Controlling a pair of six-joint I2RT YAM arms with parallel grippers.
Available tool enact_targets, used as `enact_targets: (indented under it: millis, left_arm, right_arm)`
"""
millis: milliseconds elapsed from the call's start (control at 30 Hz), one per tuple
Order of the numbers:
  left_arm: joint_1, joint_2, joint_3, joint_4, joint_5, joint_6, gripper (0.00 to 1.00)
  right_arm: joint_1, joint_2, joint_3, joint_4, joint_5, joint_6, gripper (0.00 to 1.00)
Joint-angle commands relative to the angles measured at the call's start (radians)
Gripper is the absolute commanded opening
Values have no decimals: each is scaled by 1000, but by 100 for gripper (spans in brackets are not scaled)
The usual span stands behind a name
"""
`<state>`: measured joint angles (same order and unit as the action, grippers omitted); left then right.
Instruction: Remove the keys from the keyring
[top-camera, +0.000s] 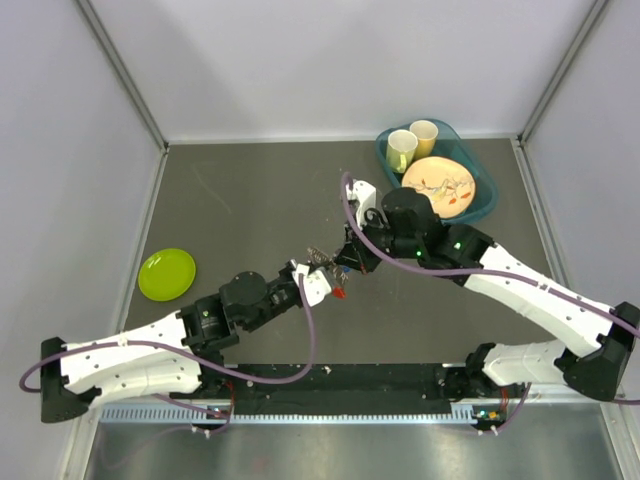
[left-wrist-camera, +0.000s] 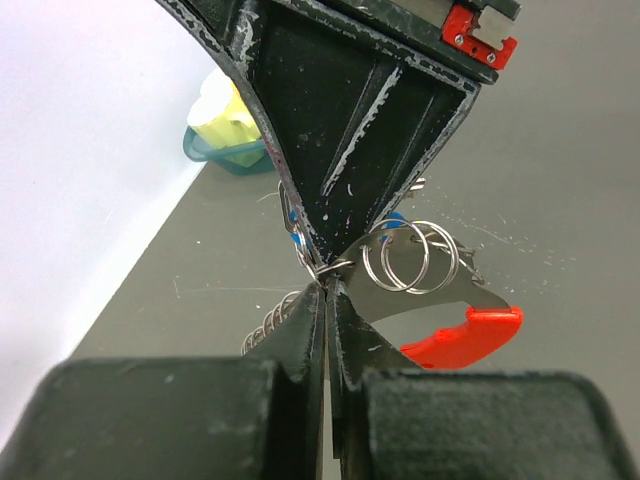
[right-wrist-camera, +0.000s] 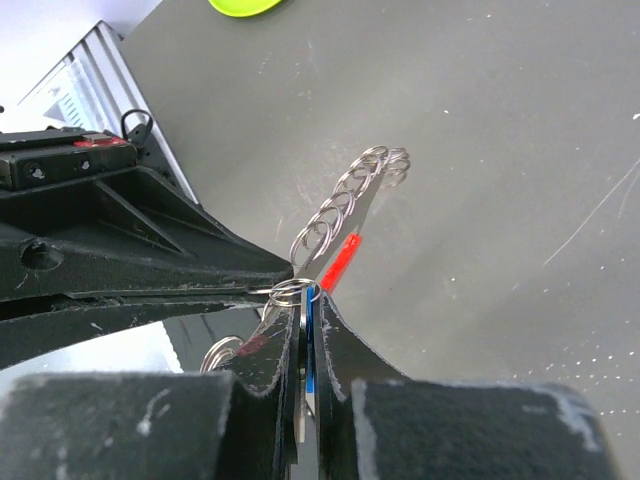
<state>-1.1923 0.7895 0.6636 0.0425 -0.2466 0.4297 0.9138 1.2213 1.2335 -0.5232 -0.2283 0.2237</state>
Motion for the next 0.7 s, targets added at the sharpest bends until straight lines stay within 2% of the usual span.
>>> enact_targets:
  millis: [0,367,667]
  left_arm:
    - [-30,-27,-2,82,105,4,0]
    - [-30,-58,-16,79,124,-3,0]
    - [-30,-3,-10,95,101,9,0]
  right_arm:
    - [-36,3,43,100,-26,37,0]
    - [-72,29,17,98,-43,63,0]
    - [-46,17,66,124,-181,112,0]
